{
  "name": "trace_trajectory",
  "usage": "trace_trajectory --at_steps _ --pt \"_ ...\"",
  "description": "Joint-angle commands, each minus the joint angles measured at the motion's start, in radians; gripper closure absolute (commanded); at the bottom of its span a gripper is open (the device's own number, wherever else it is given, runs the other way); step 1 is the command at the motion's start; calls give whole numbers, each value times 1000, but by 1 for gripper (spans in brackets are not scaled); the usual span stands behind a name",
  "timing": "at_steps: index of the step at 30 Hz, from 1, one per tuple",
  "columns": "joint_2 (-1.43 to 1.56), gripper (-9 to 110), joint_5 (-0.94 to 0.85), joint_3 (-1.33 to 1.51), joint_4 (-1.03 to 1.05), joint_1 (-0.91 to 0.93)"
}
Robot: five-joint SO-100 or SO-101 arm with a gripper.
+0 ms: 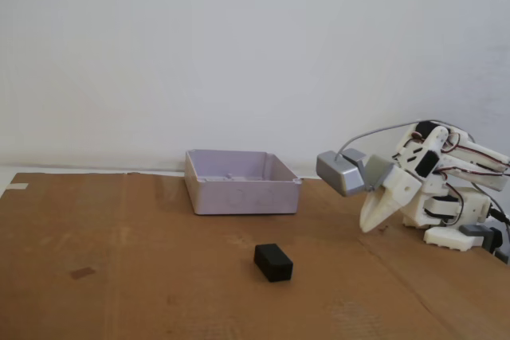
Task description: Grasp a block and put it in the box.
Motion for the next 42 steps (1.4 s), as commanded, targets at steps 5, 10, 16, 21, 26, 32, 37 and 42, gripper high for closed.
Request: trace_trajectory --at_steps 5,10,16,21,26,32,37,42 --pt "-5 101 6 43 173 -3" --pt "-5 101 6 43 173 -2" --pt "-5 101 6 43 173 -2" --pt "-17 101 11 43 169 -2" --pt "-20 101 14 43 167 -2" --pt "-20 101 14 38 167 -9" --pt "-21 101 15 -6 167 -9" --pt "-23 101 15 -52 166 -9"
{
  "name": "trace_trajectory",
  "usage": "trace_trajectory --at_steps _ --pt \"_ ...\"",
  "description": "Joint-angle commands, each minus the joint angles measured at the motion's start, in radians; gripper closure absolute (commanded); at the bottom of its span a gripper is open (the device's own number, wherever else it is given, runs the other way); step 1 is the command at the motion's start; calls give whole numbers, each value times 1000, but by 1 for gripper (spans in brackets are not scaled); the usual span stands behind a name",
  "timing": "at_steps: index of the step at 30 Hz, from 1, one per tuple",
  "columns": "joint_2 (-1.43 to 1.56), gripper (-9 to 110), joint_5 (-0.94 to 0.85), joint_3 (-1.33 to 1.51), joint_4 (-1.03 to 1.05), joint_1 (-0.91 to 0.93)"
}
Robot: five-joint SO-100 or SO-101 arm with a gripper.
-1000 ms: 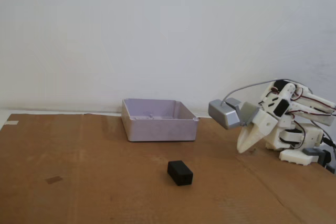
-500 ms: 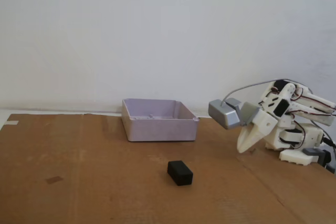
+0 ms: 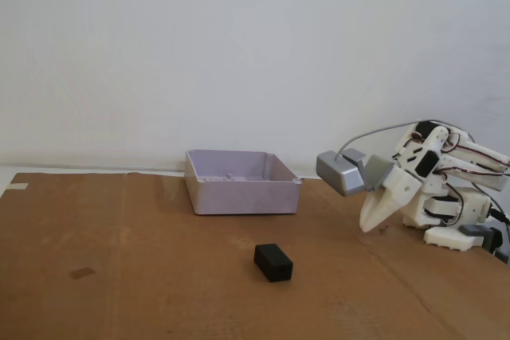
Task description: Grasp a block and put it in the box.
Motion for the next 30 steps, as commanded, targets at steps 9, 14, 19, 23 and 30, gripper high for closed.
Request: trace_trajectory --at_steps 9,14,19,23,30 --pt "-196 101 14 -75 -176 -12" --pt "-328 101 8 -158 -310 -12" --pt "-449 101 5 -287 -321 -12" --pt "-543 101 5 -383 -321 -12" --pt "-684 101 14 -525 -324 -51"
